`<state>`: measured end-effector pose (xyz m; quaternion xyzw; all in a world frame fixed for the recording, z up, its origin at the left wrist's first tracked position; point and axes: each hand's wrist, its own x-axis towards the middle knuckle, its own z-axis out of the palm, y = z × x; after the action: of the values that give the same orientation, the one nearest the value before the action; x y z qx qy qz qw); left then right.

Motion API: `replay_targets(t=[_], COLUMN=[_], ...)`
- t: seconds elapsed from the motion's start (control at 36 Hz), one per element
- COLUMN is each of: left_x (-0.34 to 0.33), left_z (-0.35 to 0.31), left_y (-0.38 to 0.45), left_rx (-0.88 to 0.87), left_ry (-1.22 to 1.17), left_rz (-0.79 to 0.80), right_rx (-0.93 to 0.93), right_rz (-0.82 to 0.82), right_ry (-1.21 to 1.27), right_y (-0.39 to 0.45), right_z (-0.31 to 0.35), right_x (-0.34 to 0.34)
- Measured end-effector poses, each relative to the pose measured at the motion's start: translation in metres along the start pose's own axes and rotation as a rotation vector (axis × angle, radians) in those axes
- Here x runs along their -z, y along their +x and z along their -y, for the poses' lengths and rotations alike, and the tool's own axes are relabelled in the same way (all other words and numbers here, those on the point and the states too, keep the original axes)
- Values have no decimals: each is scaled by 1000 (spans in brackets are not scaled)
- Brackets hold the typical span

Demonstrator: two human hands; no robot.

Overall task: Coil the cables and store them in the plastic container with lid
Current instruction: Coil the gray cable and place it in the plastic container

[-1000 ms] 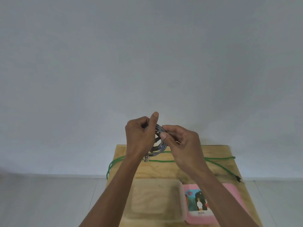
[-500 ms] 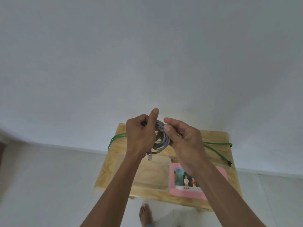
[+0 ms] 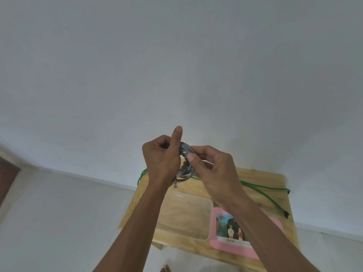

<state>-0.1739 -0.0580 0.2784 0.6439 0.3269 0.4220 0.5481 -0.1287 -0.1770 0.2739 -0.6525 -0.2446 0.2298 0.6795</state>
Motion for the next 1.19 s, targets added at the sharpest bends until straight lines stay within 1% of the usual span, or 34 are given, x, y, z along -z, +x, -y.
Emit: replay_targets(t=[0.14,0.31,0.36,0.42,0.56,0.69,0.81,0.89,0.97,1.03,1.11,1.19], left_x=[14,32,37,43,55,72,90,105,121,129,136,140], left_z=[7,22,24,26,37,62,90,115,150,175,202,226], left_y=[20,48,58,68,86,94,96,94,91,89,84,78], left_rx=[8,171,247,284,308,444,529,559,560,543,522,535], left_ry=[-22,-59,-78,-83,-20,-16,23,52,210,344,533,644], left_rz=[-18,-84,-111,-106,-11,119,245,264,265,296,409,528], right_rx=[12,36,34,26,51,78,32,-24,-136,-216,-305,-393], right_rz=[-79,-84,-96,-105,-138,-196,-222,-256,-281,-317,-345,-355], right_ry=[67,-3,3,18,-12,-89,-92,-100,-75,-94,-198,-251], right_y=[6,14,16,16,23,29,33,32,27,23,16,10], right_z=[-6,-24,-30,-36,-44,-67,-86,-104,-128,-149,-182,-217], right_x=[-29,-61,-72,-82,-97,-111,-115,-116,-117,-118,-119,-123])
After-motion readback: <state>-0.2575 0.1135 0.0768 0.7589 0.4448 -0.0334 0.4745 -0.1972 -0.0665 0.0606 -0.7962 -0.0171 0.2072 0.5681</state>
